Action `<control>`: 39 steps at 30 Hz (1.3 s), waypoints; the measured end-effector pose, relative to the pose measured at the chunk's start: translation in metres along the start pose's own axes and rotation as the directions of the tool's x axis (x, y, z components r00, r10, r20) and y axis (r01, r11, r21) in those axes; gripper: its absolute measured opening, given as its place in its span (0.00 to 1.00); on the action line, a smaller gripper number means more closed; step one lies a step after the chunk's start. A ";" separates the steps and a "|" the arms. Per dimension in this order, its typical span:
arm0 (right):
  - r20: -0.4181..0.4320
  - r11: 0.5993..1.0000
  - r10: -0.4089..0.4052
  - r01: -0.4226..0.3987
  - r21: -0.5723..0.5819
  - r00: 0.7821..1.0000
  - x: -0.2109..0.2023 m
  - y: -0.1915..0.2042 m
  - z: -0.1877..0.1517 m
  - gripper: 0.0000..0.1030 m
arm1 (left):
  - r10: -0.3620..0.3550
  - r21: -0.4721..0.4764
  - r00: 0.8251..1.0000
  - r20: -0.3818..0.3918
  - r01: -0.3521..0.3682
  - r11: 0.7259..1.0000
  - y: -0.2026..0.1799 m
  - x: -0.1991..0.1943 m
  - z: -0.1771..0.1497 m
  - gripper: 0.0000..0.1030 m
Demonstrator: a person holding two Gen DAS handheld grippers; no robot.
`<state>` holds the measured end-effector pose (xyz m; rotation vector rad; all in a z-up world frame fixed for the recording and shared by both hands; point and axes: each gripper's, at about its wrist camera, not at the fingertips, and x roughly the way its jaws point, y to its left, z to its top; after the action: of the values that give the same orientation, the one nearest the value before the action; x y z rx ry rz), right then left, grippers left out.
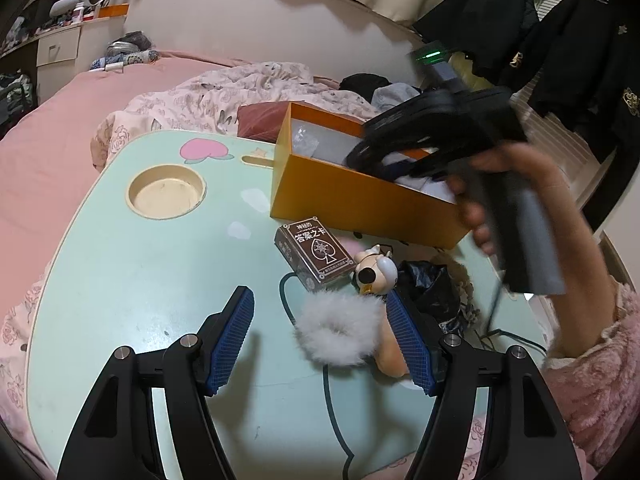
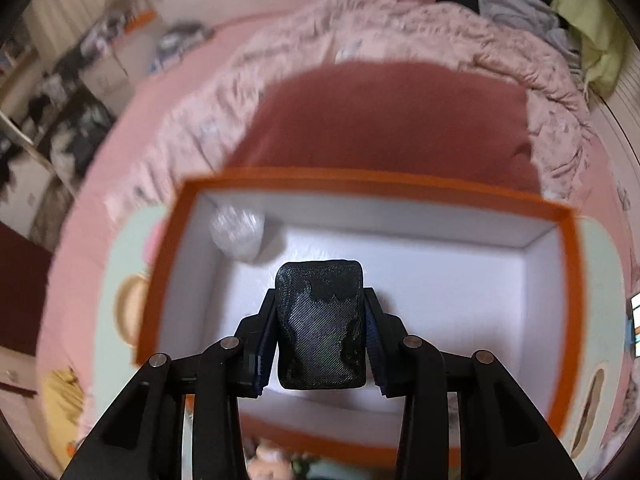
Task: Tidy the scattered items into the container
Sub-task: 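Grasp the black pouch in the orange box with the right gripper, then carry the black pouch out and set it on the table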
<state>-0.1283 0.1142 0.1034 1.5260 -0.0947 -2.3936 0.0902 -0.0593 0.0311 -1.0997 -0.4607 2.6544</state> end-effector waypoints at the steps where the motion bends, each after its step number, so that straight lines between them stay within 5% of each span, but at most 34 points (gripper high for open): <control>1: 0.013 1.000 0.028 -0.028 0.009 1.000 -0.011 -0.004 -0.001 0.37 | 0.002 0.002 1.000 -0.001 -0.002 1.000 0.000 0.000 0.000 0.67; 6: 0.081 0.991 0.131 -0.134 0.029 0.988 -0.072 -0.024 -0.028 0.37 | 0.006 0.004 1.000 -0.002 -0.006 1.000 -0.002 0.001 -0.001 0.67; 11: 0.056 0.984 0.170 -0.173 0.050 0.984 -0.087 -0.039 -0.069 0.37 | 0.010 0.006 1.000 0.005 -0.010 1.000 -0.002 0.000 -0.001 0.67; 21: -0.019 0.982 -0.029 0.032 0.188 0.999 -0.057 -0.086 -0.139 0.37 | 0.011 0.025 1.000 -0.010 -0.011 1.000 -0.005 0.003 0.000 0.67; 25: -0.031 0.984 -0.010 0.015 0.176 0.999 -0.043 -0.079 -0.148 0.37 | 0.033 0.061 0.999 0.007 -0.033 0.998 -0.013 -0.001 0.003 0.67; 32: 0.114 0.985 -0.004 -0.016 0.172 0.994 -0.062 -0.068 -0.155 0.43 | 0.004 0.133 0.999 0.032 -0.008 0.991 -0.033 -0.008 0.039 0.67; 35: 0.160 0.985 0.012 -0.040 0.171 0.987 -0.073 -0.065 -0.156 0.43 | 0.013 0.234 0.998 0.055 -0.026 0.972 -0.052 -0.003 0.078 0.67; 39: 0.169 0.983 0.035 -0.064 0.174 0.985 -0.077 -0.067 -0.157 0.43 | 0.188 0.399 0.980 0.060 -0.196 0.896 -0.074 0.042 0.124 0.67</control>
<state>0.0280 0.2162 0.0880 1.3752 -0.3888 -2.5260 -0.0207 -0.0017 0.1143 -1.0295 0.2051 2.7496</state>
